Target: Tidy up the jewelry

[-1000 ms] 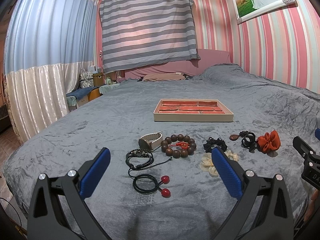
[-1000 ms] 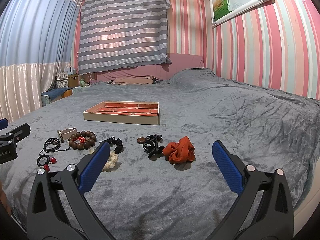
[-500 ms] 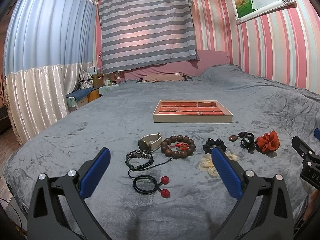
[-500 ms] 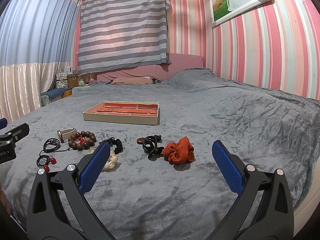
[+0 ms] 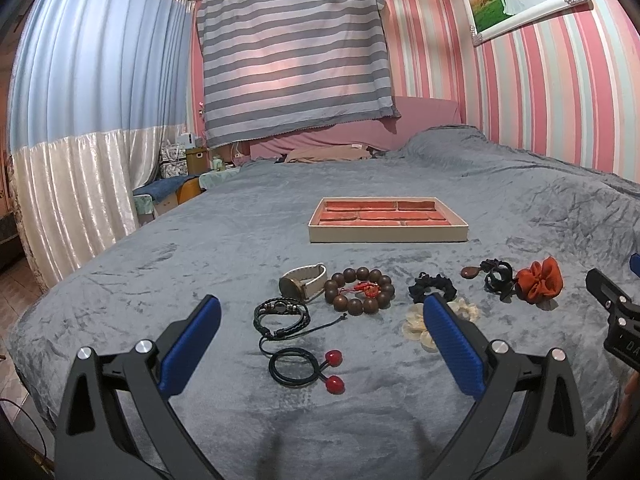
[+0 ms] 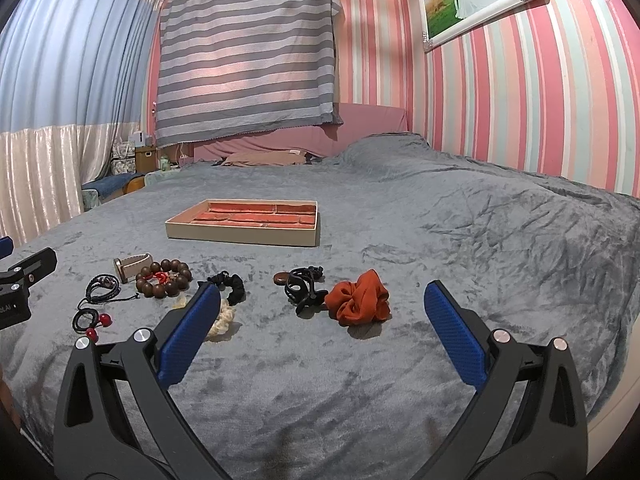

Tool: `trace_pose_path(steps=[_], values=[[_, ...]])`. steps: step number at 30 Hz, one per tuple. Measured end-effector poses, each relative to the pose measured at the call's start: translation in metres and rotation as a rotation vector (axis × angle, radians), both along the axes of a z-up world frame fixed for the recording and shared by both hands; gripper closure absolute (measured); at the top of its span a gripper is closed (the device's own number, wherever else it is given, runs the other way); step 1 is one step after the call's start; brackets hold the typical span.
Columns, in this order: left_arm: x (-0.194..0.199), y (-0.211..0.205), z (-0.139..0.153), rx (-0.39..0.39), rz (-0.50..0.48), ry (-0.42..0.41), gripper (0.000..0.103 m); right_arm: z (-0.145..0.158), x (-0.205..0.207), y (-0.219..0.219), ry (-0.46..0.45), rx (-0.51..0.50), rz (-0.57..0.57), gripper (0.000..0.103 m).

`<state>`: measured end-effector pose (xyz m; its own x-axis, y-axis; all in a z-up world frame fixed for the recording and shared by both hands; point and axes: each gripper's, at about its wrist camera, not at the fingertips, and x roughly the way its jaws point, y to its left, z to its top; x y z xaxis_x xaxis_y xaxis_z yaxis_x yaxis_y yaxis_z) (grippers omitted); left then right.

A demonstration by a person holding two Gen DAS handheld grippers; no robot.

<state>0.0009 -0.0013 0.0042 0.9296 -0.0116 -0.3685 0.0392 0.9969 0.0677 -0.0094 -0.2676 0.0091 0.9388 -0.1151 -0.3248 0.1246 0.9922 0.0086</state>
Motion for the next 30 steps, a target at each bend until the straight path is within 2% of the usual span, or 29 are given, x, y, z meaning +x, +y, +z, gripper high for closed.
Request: trace_pose_path(steps=[7, 18, 30], values=[[0.009, 0.013, -0.004, -0.044, -0.014, 0.038, 0.004, -0.005, 0.008, 0.001, 0.012, -0.001, 0.0, 0.004], [0.025, 0.018, -0.01, -0.049, -0.034, 0.057, 0.004, -0.021, 0.026, 0.018, 0.025, -0.082, -0.007, 0.004], [0.036, 0.032, -0.026, -0.044, -0.019, 0.1, 0.004, -0.034, 0.041, 0.014, 0.09, -0.041, -0.01, 0.004]])
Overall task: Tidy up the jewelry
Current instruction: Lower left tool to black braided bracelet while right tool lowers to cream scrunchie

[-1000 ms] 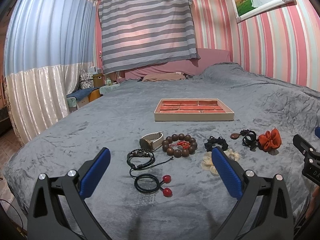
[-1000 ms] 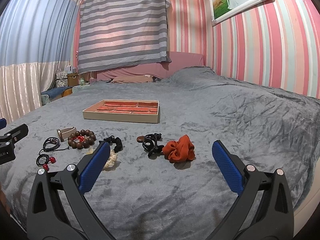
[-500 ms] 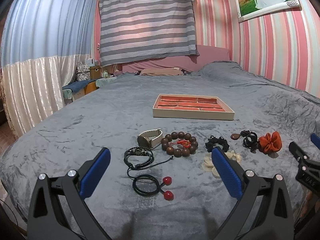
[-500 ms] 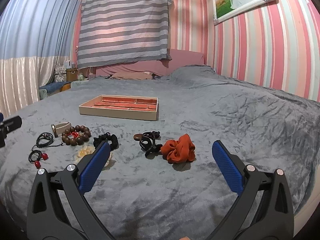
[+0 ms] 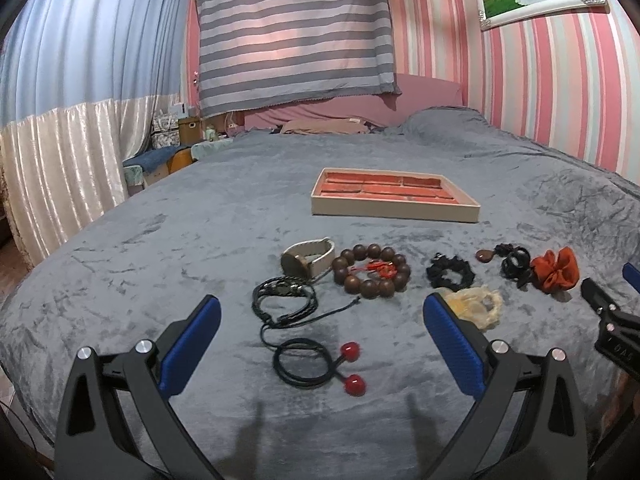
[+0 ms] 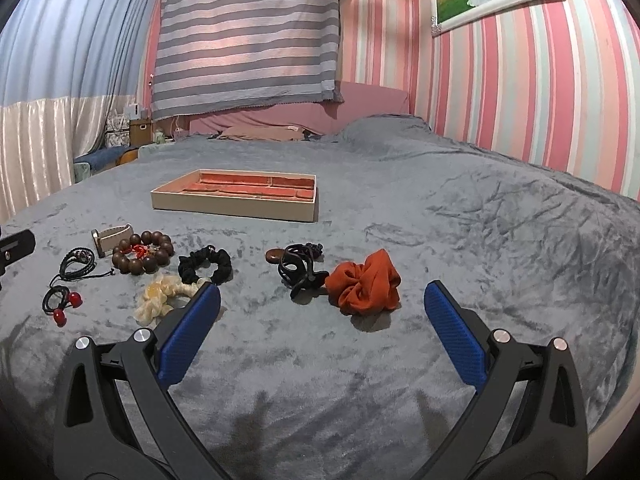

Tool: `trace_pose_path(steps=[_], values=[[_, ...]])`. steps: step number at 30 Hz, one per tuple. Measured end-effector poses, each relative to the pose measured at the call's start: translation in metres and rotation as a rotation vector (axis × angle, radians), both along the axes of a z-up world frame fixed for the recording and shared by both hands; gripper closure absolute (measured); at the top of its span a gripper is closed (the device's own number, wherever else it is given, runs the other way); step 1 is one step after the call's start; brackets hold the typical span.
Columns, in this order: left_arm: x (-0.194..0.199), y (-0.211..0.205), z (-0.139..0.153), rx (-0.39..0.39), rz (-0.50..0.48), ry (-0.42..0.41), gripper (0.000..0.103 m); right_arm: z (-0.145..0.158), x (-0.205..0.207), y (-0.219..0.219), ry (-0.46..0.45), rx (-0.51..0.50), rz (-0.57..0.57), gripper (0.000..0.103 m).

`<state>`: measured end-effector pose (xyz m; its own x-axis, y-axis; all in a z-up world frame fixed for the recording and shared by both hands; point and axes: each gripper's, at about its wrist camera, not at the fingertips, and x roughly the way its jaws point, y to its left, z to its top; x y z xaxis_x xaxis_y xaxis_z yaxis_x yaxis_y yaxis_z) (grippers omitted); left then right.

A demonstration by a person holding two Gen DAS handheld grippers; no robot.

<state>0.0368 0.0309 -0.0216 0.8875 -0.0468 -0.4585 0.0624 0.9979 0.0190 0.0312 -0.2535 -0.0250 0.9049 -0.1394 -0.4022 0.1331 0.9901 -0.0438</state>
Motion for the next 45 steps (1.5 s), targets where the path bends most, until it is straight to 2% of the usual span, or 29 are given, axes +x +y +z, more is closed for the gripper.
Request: trace_pose_path(steps=[10, 18, 27, 38, 40, 45], values=[[0.023, 0.024, -0.011, -0.023, 0.025, 0.05, 0.004, -0.003, 0.023, 0.007, 0.045, 0.002, 0.004, 0.004], [0.058, 0.042, -0.01, -0.002, 0.019, 0.088, 0.004, -0.001, 0.053, 0.023, 0.073, 0.027, 0.028, 0.004], [0.102, 0.069, -0.023, 0.004, 0.005, 0.172, 0.004, -0.017, 0.085, 0.051, 0.167, 0.036, 0.059, 0.004], [0.139, 0.08, -0.05, -0.038, -0.069, 0.303, 0.006, -0.03, 0.103, 0.064, 0.261, 0.048, 0.076, 0.02], [0.14, 0.08, -0.052, -0.021, -0.071, 0.305, 0.009, -0.032, 0.104, 0.066, 0.271, 0.049, 0.08, 0.023], [0.149, 0.084, -0.063, -0.014, -0.078, 0.356, 0.025, -0.037, 0.108, 0.069, 0.301, 0.049, 0.086, 0.028]])
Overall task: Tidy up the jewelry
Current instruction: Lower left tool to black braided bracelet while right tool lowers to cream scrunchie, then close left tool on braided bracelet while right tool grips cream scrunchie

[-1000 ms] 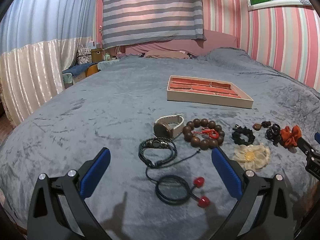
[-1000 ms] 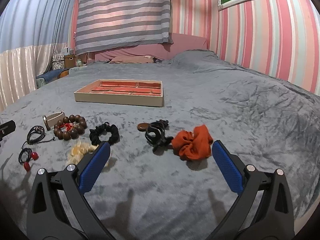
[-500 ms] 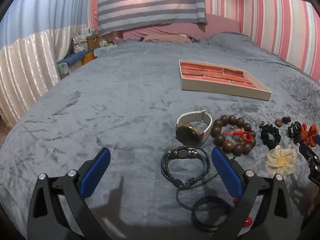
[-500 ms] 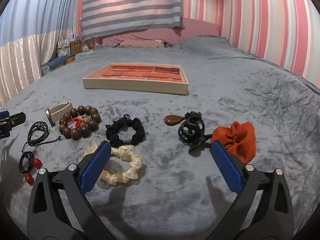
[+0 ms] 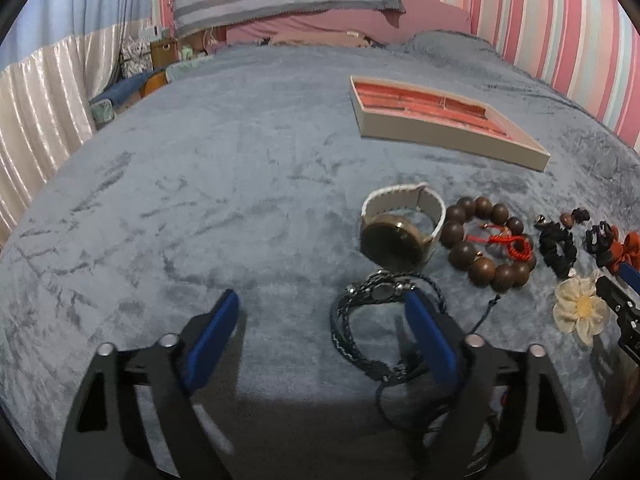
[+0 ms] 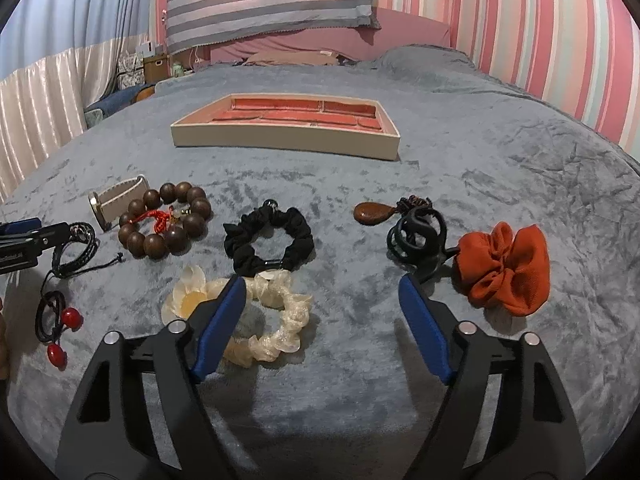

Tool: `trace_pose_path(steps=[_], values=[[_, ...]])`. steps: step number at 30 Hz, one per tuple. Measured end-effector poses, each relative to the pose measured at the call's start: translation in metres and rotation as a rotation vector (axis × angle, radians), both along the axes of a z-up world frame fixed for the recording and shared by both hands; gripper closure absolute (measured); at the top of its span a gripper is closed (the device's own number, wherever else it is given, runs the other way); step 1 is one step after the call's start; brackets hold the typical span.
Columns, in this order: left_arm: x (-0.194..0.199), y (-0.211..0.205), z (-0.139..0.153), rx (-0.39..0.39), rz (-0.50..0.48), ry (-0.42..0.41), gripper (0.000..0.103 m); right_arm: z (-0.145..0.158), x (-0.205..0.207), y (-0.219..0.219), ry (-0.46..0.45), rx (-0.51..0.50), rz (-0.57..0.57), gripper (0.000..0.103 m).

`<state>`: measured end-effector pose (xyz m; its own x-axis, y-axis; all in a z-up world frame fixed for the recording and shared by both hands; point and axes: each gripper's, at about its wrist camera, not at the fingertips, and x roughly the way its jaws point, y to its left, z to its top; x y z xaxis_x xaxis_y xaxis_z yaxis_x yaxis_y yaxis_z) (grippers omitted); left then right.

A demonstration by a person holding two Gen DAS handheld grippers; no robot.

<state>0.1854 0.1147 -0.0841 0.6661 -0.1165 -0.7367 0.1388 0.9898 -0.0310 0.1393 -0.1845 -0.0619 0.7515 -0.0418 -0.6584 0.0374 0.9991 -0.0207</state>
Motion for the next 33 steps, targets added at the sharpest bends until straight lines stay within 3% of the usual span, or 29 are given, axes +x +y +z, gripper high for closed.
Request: trace_pose_path(steps=[3, 11, 17, 19, 22, 29, 33], values=[[0.006, 0.002, -0.007, -0.013, -0.012, 0.039, 0.033, -0.003, 0.004, 0.0, 0.024, 0.004, 0.005, 0.032], [0.01, -0.005, -0.011, 0.012, -0.031, 0.052, 0.034, -0.016, 0.015, -0.003, 0.101, 0.052, 0.024, 0.055], [0.012, -0.008, -0.012, 0.011, -0.052, 0.051, 0.049, -0.02, 0.02, -0.002, 0.121, 0.062, 0.043, 0.066], [0.012, -0.007, -0.012, 0.001, -0.058, 0.051, 0.054, -0.02, 0.02, 0.0, 0.123, 0.063, 0.059, 0.077], [0.012, -0.007, -0.011, -0.004, -0.061, 0.052, 0.065, -0.02, 0.022, 0.002, 0.126, 0.062, 0.074, 0.085], [0.014, -0.007, -0.01, -0.002, -0.065, 0.048, 0.086, -0.016, 0.024, 0.001, 0.129, 0.084, 0.116, 0.089], [0.012, -0.008, -0.009, 0.008, -0.062, 0.034, 0.088, -0.012, 0.026, -0.002, 0.116, 0.085, 0.14, 0.089]])
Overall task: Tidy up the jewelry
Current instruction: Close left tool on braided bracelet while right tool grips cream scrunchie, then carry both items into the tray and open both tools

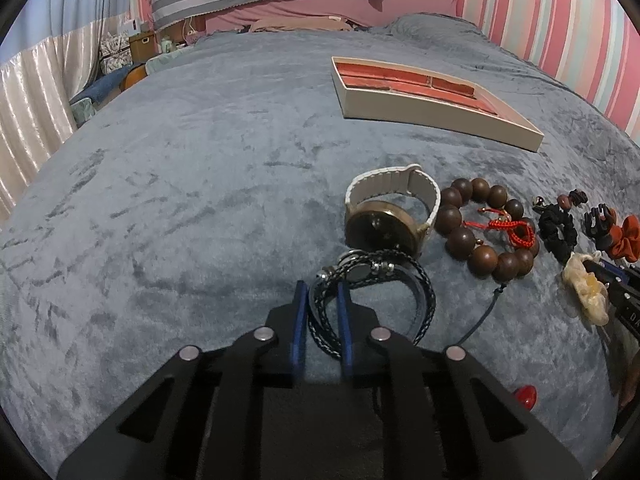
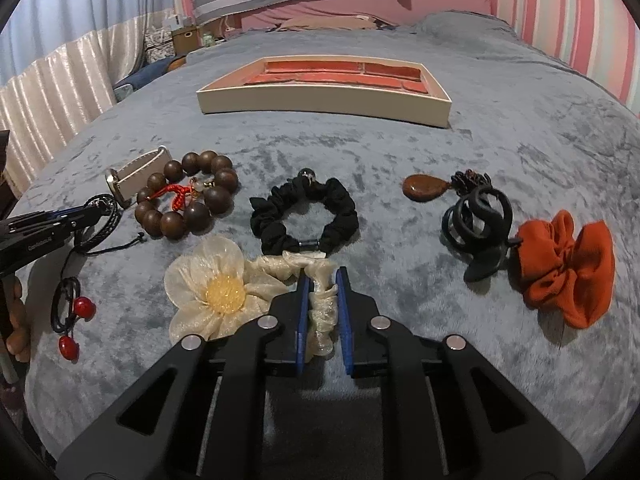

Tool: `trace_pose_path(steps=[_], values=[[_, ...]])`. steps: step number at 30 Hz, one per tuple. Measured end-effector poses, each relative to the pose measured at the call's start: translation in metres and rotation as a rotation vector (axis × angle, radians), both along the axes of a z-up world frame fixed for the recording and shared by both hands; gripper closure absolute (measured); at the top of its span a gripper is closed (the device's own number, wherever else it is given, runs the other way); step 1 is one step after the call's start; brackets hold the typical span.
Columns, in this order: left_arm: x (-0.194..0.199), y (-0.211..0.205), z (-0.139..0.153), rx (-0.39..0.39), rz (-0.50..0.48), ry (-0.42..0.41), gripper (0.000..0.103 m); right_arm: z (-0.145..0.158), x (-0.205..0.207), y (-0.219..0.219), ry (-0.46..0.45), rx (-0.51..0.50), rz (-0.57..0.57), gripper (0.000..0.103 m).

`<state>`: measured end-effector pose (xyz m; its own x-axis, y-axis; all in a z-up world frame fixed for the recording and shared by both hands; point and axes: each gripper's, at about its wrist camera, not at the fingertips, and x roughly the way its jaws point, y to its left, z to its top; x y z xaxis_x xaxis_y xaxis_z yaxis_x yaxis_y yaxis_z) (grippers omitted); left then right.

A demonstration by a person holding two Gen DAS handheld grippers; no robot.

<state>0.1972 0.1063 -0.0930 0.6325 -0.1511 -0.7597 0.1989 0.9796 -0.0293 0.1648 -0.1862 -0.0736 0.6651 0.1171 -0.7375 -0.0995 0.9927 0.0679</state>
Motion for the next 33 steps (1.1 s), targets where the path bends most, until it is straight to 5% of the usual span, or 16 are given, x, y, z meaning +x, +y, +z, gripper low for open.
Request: trace_pose_path(steps=[9, 17, 33], values=[[-0.011, -0.004, 0.019, 0.005, 0.038, -0.067, 0.089, 0.026, -0.002, -0.01, -0.099, 0.013, 0.032, 0.09], [-0.004, -0.039, 0.074, -0.009, -0.005, -0.187, 0.089, 0.058, 0.023, -0.029, -0.175, 0.054, 0.024, 0.09], [0.145, -0.111, 0.124, -0.059, -0.032, -0.206, 0.089, 0.113, 0.16, -0.064, -0.275, 0.063, -0.021, 0.09]])
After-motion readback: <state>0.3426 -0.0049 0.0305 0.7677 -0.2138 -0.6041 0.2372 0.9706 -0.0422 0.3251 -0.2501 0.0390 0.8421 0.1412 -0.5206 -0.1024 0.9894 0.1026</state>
